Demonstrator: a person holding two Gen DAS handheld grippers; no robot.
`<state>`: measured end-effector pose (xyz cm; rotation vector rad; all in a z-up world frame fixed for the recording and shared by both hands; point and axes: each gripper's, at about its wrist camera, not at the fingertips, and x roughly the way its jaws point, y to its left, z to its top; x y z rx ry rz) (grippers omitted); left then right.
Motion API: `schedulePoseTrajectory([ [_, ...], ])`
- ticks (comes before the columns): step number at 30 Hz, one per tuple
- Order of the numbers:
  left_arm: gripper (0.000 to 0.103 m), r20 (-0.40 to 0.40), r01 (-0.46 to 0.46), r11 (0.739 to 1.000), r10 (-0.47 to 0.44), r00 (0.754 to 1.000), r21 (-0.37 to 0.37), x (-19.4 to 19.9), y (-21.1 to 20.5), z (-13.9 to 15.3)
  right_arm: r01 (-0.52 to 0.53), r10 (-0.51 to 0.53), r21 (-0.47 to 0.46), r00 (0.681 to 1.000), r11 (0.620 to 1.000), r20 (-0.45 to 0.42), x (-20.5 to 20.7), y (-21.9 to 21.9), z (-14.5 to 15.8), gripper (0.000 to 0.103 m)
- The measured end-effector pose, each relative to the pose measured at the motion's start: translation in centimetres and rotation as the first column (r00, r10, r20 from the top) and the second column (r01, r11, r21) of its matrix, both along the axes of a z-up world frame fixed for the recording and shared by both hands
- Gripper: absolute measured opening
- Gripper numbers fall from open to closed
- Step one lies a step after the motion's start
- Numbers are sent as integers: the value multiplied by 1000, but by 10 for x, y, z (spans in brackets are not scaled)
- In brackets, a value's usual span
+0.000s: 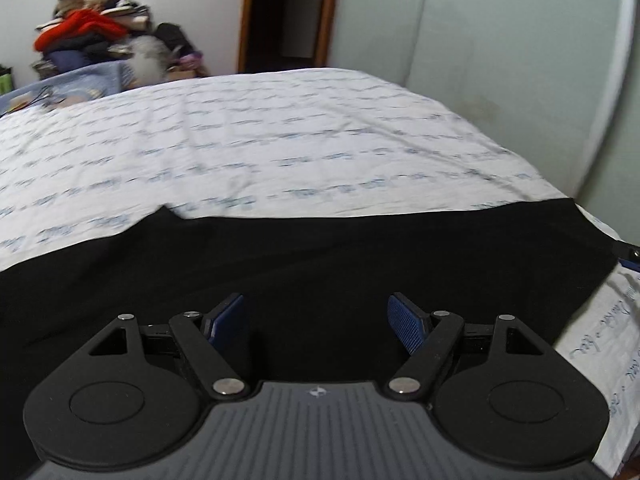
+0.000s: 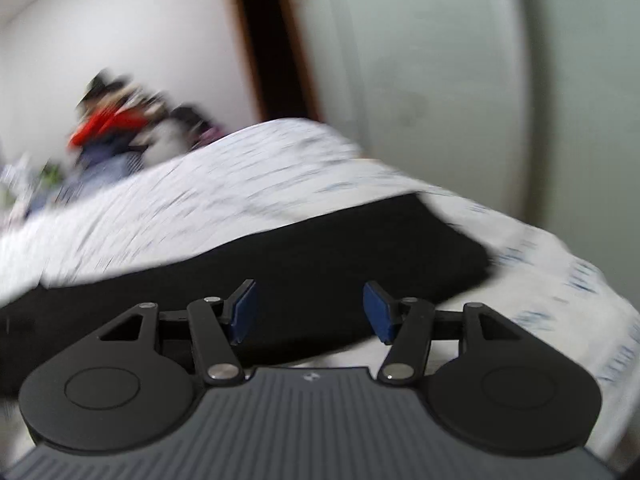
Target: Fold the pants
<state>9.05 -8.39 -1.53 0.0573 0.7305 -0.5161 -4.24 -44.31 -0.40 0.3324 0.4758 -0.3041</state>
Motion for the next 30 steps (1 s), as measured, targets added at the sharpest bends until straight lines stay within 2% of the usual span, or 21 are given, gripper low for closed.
schedulePoseTrajectory([
  [2,78,3,28,1000,-28,1000,5,-1,-13,-3,67,-68,99,998,993,9,-10,-25,-5,58],
  [4,78,-10,49,999,-48,999,19,-2,-24,-8,82,-89,203,996,976,24,-14,-44,-15,57],
  [6,78,-27,60,998,-59,998,33,-3,-31,-15,121,-131,280,991,952,20,-12,-57,-28,56],
  [8,78,-12,61,997,-61,998,51,-6,-34,-17,149,-171,343,985,927,34,-15,-61,-35,55],
  [13,78,-8,65,997,-64,998,48,-6,-36,-16,214,-260,409,964,887,58,-4,-77,-48,55],
  [15,78,-15,66,997,-65,998,34,-5,-36,-15,241,-303,441,950,865,74,-3,-84,-49,51],
  [18,78,-32,70,997,-70,997,16,-2,-37,-14,273,-352,468,932,840,89,2,-94,-55,27],
  [19,78,-36,70,998,-69,997,10,0,-37,-13,271,-357,479,929,835,97,1,-97,-55,10],
  [23,78,-48,72,997,-72,996,-5,3,-40,-12,255,-347,476,931,842,116,5,-102,-55,8],
  [27,78,-52,65,998,-66,996,-11,5,-41,-13,244,-331,390,928,888,171,3,-93,-42,8],
  [30,78,-60,61,998,-62,996,-23,7,-40,-13,260,-320,360,940,896,118,8,-94,-42,8],
])
